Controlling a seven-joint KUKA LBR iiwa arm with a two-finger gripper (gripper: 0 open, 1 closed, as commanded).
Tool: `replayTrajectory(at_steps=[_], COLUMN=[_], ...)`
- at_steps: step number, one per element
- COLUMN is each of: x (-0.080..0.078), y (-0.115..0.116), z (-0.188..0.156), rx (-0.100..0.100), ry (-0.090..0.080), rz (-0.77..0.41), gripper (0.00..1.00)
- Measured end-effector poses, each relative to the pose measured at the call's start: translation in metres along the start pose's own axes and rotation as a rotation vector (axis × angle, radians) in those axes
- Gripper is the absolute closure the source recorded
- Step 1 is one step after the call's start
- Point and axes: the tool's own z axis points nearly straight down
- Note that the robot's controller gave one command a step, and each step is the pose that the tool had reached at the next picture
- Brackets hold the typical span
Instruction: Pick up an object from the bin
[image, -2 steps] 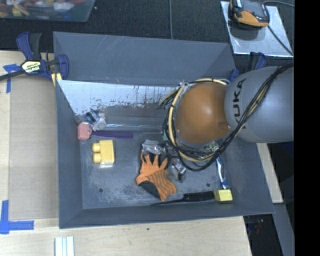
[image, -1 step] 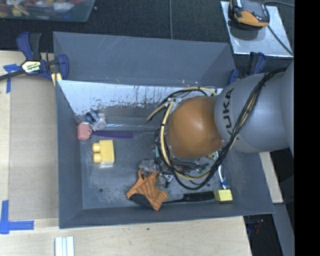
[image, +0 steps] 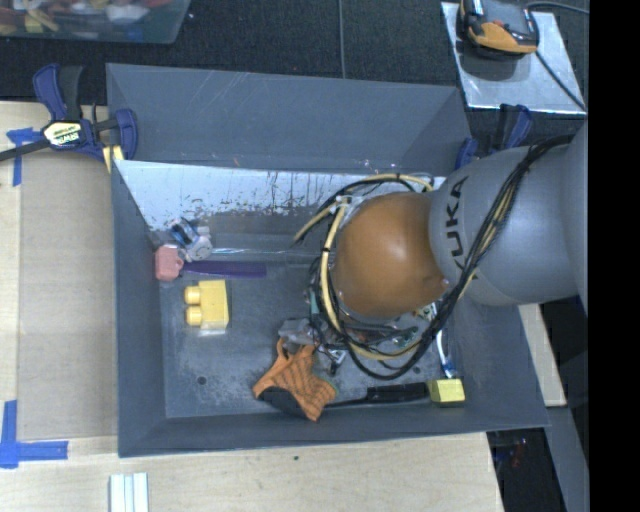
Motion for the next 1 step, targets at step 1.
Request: replayTrajectory(at_steps=[1], x=[0.0000], y=[-0.0001], z=[-0.0096], rx=[0.000], ry=[0.000], rz=[0.002], gripper=[1.00])
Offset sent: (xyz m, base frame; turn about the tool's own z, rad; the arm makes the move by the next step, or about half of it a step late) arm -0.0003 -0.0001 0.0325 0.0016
